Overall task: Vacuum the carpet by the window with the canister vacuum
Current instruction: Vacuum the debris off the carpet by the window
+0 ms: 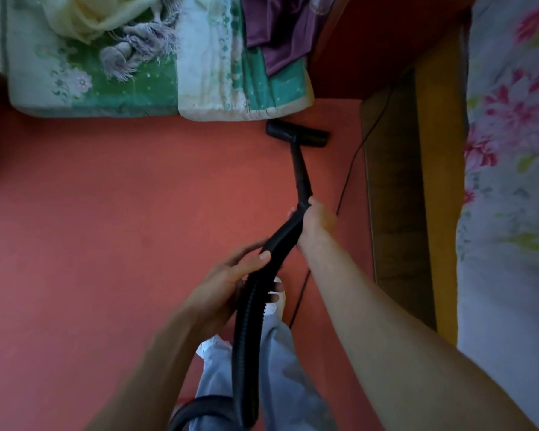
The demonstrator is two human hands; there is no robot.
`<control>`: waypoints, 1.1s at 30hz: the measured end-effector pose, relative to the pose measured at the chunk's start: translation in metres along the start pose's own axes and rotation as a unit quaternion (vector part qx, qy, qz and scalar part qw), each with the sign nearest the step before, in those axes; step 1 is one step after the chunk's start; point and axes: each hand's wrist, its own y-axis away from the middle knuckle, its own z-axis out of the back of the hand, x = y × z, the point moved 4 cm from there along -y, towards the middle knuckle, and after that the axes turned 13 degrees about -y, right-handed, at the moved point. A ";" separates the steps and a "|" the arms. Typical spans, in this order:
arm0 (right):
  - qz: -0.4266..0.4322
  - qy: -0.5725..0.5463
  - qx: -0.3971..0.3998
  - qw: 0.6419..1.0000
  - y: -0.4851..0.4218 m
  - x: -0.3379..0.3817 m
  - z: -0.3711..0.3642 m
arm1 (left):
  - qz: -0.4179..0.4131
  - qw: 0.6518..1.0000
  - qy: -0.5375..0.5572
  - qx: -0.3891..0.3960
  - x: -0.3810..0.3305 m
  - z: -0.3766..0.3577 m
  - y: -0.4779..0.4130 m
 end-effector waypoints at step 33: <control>-0.039 -0.019 -0.033 0.998 -0.012 -0.029 0.124 | 0.101 0.984 -0.144 0.024 0.049 -0.042 0.024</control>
